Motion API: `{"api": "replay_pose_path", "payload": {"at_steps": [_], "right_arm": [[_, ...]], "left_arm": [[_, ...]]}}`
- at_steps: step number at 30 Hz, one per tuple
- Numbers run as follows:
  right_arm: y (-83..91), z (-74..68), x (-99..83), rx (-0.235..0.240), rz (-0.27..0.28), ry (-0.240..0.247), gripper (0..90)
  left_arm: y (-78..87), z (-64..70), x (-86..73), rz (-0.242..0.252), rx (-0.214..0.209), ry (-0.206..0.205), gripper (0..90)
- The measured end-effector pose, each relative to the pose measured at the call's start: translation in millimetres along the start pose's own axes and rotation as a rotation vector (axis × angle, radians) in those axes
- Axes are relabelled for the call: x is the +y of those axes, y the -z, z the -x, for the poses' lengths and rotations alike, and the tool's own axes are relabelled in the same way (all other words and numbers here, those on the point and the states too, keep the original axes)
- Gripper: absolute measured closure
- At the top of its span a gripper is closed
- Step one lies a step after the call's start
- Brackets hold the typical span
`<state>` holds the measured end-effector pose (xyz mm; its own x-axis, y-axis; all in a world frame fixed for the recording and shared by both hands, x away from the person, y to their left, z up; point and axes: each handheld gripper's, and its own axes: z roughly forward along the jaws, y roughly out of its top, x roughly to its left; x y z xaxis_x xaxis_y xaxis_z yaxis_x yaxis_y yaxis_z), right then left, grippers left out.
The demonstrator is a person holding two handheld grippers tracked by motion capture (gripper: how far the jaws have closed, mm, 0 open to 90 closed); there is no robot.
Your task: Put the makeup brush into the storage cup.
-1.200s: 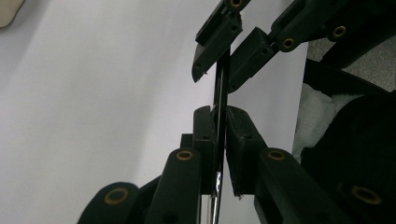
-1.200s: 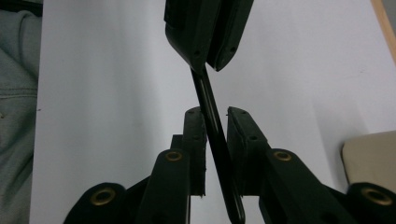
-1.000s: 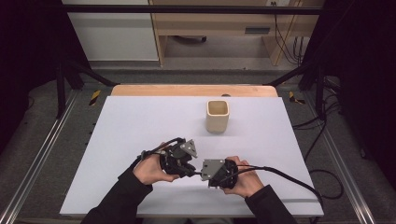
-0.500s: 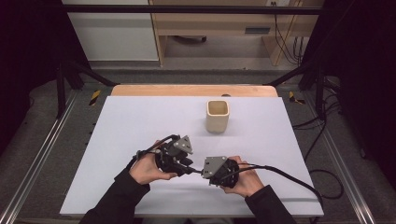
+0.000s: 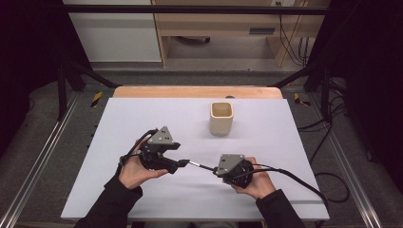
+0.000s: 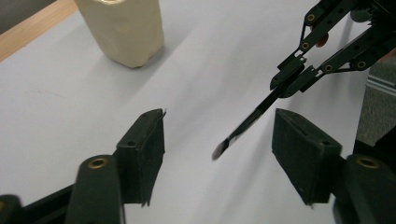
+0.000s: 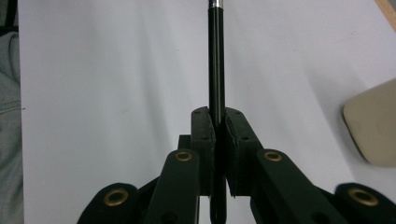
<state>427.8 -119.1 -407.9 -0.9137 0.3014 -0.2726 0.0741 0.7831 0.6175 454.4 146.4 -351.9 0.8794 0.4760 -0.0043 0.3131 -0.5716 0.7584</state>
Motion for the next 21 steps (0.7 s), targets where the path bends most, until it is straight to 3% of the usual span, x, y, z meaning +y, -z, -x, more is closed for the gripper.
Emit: {"api": "replay_pose_path", "payload": {"at_steps": [6, 12, 17, 21], "right_arm": [[6.3, 3.9, -6.6, -0.028, 0.034, -0.044, 83.6], [9.6, 3.1, -10.5, -0.043, 0.062, -0.074, 83.6], [10.0, 3.2, -14.3, -0.060, 0.091, -0.102, 83.4], [9.7, 2.0, -16.4, -0.063, 0.116, -0.119, 83.5]], "left_arm": [[7.0, -1.2, -10.6, 0.063, 0.047, 0.049, 18.9], [10.4, 5.6, -22.6, 0.106, 0.079, 0.065, 14.2], [12.1, 9.8, -30.0, 0.171, 0.095, 0.093, 12.6], [9.4, 11.9, -33.5, 0.185, 0.102, 0.105, 11.8]]}}
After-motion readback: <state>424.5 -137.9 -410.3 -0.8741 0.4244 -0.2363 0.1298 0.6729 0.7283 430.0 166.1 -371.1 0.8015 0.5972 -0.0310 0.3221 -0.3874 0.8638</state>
